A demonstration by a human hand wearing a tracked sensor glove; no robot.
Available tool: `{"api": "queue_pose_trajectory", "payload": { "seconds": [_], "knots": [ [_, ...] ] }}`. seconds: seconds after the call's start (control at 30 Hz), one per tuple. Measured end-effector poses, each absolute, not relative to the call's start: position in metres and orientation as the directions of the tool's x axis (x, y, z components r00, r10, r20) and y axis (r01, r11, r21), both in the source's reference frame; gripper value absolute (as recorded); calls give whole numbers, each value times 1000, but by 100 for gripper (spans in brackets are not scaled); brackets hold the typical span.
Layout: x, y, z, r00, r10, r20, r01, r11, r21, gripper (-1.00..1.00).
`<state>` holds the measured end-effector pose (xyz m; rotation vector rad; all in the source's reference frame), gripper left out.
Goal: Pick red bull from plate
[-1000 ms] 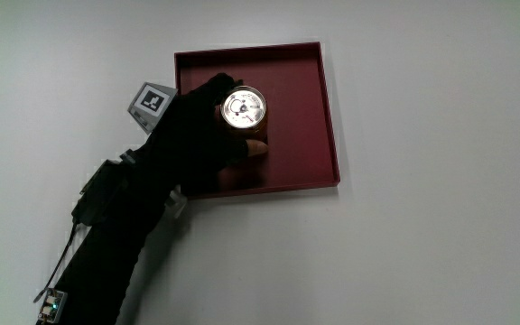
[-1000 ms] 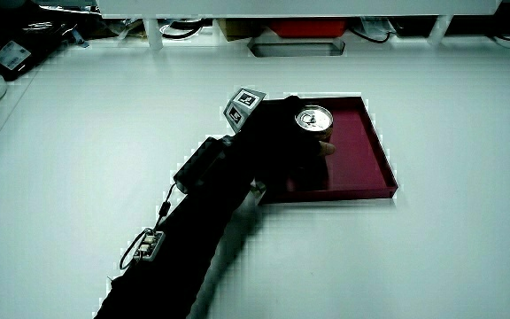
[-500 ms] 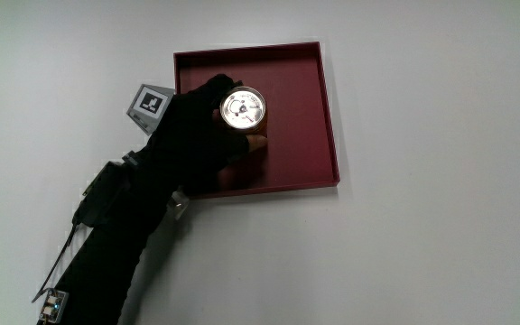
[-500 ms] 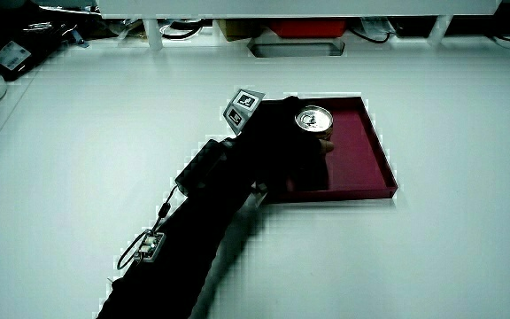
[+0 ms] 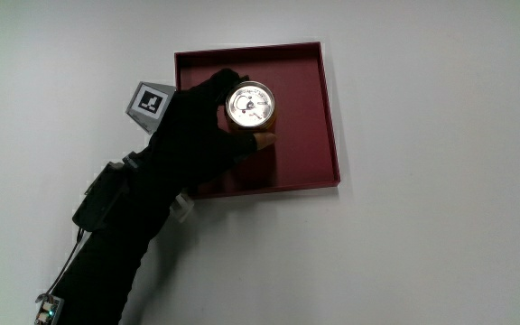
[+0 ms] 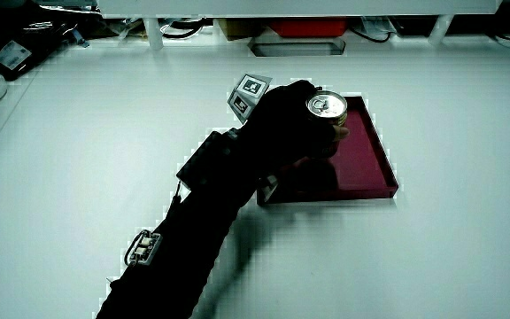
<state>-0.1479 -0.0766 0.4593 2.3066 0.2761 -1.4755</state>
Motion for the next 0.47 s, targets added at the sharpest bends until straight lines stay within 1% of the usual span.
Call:
{"api": "queue_pose_trajectory", "payload": {
  "seconds": [0.03, 0.1, 0.13, 0.17, 0.2, 0.23, 0.27, 0.33, 0.37, 0.4, 0.43, 0.47],
  "knots": [
    [-146, -76, 452, 432, -52, -900, 359, -906, 225, 100],
    [-142, -75, 442, 444, -24, -896, 346, -918, 196, 100],
    [-139, -73, 435, 448, -32, -894, 335, -921, 200, 100],
    [-136, -72, 431, 417, -28, -908, 335, -925, 182, 100],
    [-134, -70, 426, 432, -22, -902, 324, -929, 178, 100],
    [-131, -69, 423, 417, 0, -909, 323, -935, 148, 100],
    [-128, -67, 419, 398, -6, -917, 320, -936, 145, 100],
    [-120, -65, 414, 340, 59, -939, 341, -938, 65, 100],
    [-113, -63, 410, 253, 77, -964, 352, -936, 18, 100],
    [-108, -61, 405, 243, 66, -968, 360, -933, 27, 100],
    [-101, -59, 402, 183, 65, -981, 368, -930, 7, 100],
    [-95, -57, 398, 155, 64, -986, 376, -926, -1, 100]
  ]
}}
